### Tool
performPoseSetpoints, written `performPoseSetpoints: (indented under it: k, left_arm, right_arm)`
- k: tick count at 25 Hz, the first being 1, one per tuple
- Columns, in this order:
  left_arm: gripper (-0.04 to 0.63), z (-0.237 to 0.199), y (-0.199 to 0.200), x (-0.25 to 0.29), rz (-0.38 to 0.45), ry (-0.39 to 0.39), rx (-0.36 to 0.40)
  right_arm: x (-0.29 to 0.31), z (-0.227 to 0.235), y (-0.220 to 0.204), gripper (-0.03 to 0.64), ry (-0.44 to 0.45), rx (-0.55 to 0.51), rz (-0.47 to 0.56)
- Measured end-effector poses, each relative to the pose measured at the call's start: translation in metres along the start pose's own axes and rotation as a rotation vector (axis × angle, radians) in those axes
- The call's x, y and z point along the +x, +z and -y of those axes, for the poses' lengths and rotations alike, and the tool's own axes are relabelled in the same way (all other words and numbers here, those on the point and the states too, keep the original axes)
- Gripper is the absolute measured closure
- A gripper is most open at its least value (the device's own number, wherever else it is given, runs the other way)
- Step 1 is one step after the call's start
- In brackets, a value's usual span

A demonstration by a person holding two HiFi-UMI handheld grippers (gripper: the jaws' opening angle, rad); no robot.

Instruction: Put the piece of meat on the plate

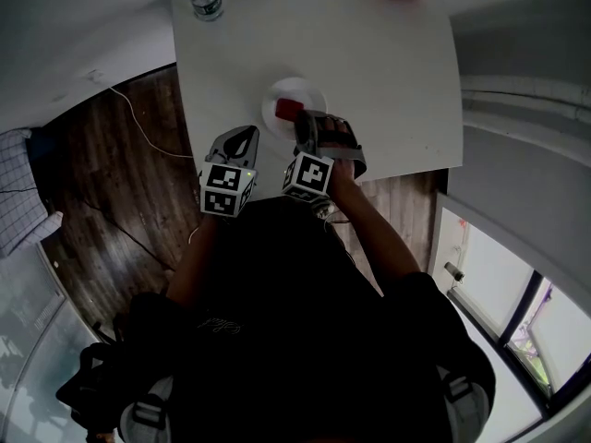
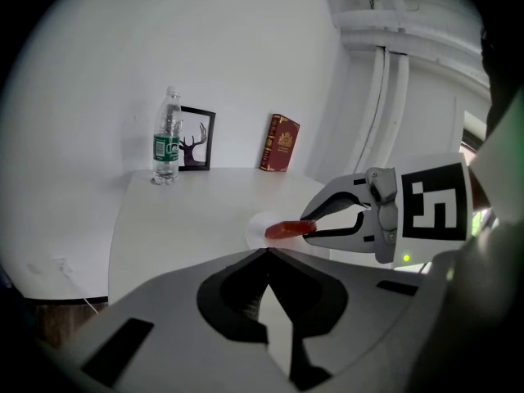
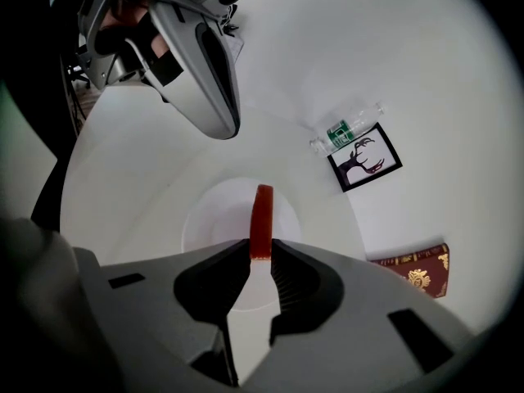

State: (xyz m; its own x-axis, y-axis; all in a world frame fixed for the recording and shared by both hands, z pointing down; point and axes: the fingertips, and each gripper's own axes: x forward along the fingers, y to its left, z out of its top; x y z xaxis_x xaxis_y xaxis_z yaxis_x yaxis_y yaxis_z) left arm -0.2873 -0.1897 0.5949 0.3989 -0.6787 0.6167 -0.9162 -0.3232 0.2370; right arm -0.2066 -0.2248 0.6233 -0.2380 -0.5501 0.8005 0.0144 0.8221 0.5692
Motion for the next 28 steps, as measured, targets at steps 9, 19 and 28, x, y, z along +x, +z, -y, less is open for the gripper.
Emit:
performPoseSetpoints:
  k: [9, 19, 28]
  left_arm:
    - [0.592, 0.002, -0.001, 0.012, -0.028, -0.023, 0.002]
    - [0.593, 0.001, 0.000, 0.017, -0.033, -0.027, 0.003]
    - [0.592, 0.005, -0.007, 0.013, -0.032, -0.028, 0.008]
  right_arm:
    - [0.012, 0.016, -0.009, 0.523, -0.034, -0.017, -0.043]
    - [0.014, 0.013, -0.011, 0.523, -0.045, -0.096, -0.042]
    - [0.008, 0.010, -0.003, 0.514, -0.060, -0.231, 0.006]
